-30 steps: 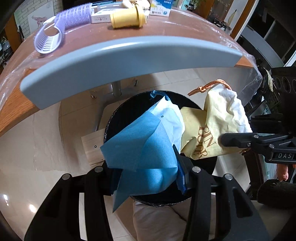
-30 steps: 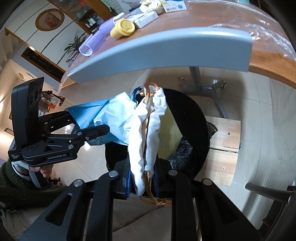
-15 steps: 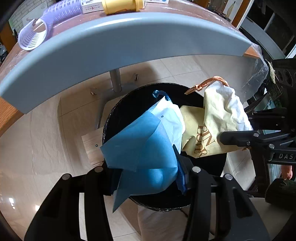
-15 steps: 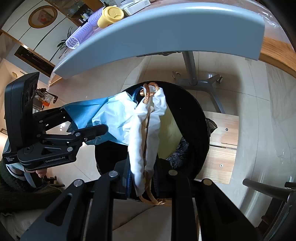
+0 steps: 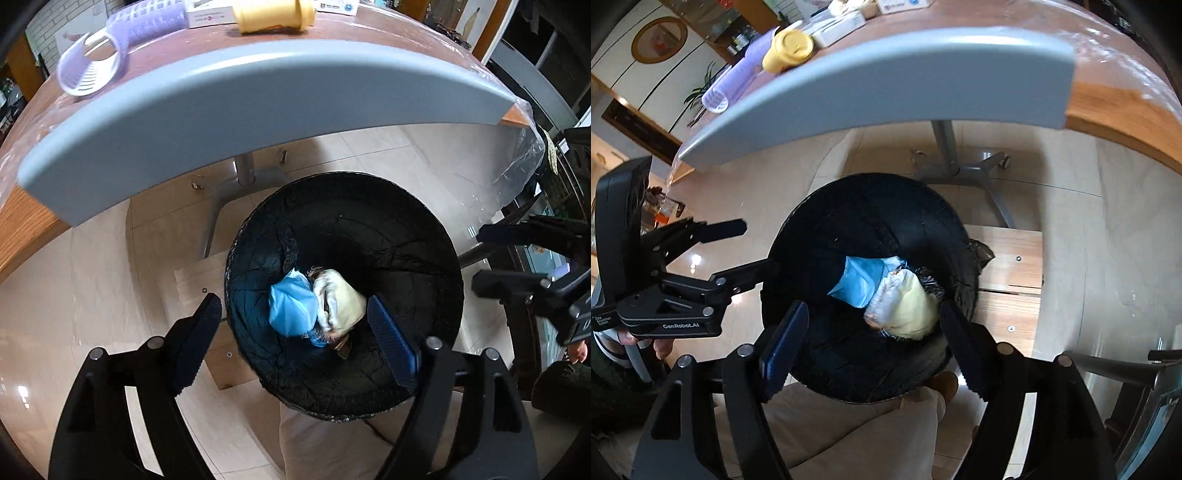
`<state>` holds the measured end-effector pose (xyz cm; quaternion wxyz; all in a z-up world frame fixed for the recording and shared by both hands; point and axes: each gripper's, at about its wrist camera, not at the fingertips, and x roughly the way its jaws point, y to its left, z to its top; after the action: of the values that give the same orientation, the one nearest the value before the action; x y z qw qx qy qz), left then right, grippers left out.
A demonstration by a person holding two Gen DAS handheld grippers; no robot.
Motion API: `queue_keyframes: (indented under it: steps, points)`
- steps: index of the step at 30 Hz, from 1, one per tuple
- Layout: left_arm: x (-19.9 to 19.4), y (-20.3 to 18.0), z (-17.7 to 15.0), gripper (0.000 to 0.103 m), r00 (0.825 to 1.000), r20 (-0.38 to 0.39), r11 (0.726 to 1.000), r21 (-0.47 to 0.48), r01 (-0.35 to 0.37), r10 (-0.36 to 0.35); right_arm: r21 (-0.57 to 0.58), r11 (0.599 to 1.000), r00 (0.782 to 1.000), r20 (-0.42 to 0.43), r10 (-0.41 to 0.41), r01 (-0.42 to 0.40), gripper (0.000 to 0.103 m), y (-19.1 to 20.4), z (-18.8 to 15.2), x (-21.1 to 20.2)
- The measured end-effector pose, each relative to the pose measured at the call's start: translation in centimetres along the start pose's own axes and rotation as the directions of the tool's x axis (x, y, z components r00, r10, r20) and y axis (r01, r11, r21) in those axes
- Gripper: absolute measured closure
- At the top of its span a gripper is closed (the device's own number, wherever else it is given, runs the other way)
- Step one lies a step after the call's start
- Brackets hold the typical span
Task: Collect trash
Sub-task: 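Move both open tools back over the remaining trash on the table, then grasp the purple bristled roller with the left tool while the right tool grasps the Naproxen box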
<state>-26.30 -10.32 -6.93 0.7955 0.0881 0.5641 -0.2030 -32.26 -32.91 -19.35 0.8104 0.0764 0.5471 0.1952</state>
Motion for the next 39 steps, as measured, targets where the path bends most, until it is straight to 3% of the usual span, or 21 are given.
queue_keyframes:
  steps: [5,8,11,13,14,17,19,22,27,31,33,39]
  points:
    - [-3.2,0.2,-0.5,0.021,0.998,0.051,0.999,-0.003,0.036,-0.035,-0.043,0.997,0.995,0.083,-0.058,0.062,0.021,1.4,0.1,-3.4]
    - [-6.6,0.6,-0.3,0.016,0.989,0.134,0.998,-0.009,0.069,-0.067,-0.092,0.988,0.977,0.185,-0.107,0.126,0.013,2.7,0.4,-6.6]
    - [-10.3,1.6,0.7,0.006,0.963,0.264,0.997,-0.029,0.070,-0.060,-0.121,0.975,0.933,0.335,-0.135,0.184,0.004,4.4,1.6,-10.1]
    - [-12.6,2.3,1.5,0.002,0.936,0.351,0.997,-0.050,0.063,-0.041,-0.129,0.970,0.888,0.441,-0.128,0.204,0.004,5.1,2.8,-12.4]
    - [-13.6,2.7,2.0,0.002,0.922,0.386,0.996,-0.063,0.060,-0.031,-0.134,0.969,0.850,0.514,-0.113,0.209,0.004,5.6,3.5,-13.8]
    - [-15.0,4.3,3.8,0.002,0.906,0.422,0.991,-0.113,0.072,-0.017,-0.108,0.972,0.801,0.590,-0.105,0.207,0.004,5.9,5.6,-15.3]
    - [-15.0,5.5,5.1,0.002,0.900,0.434,0.980,-0.155,0.121,-0.043,-0.073,0.976,0.802,0.584,-0.123,0.203,0.004,5.5,7.6,-15.4]
    - [-14.1,7.5,6.0,0.002,0.907,0.420,0.968,-0.209,0.139,-0.039,-0.020,0.968,0.799,0.570,-0.194,0.249,0.004,5.5,10.4,-14.5]
    - [-11.6,10.1,7.8,0.002,0.932,0.362,0.964,-0.258,0.073,0.026,-0.009,0.963,0.807,0.547,-0.221,0.270,0.004,5.8,14.1,-12.2]
    - [-9.4,11.1,9.0,0.002,0.947,0.307,0.970,-0.243,-0.022,0.098,0.016,0.960,0.817,0.521,-0.246,0.279,0.004,5.6,15.9,-9.9]
    - [-8.6,11.3,9.5,0.002,0.953,0.285,0.973,-0.229,-0.038,0.105,0.042,0.966,0.833,0.499,-0.241,0.254,0.004,5.1,16.9,-8.8]
    - [-7.0,11.7,10.4,0.002,0.957,0.246,0.972,-0.216,-0.098,0.152,0.080,0.962,0.851,0.453,-0.267,0.260,0.004,3.9,19.7,-5.9]
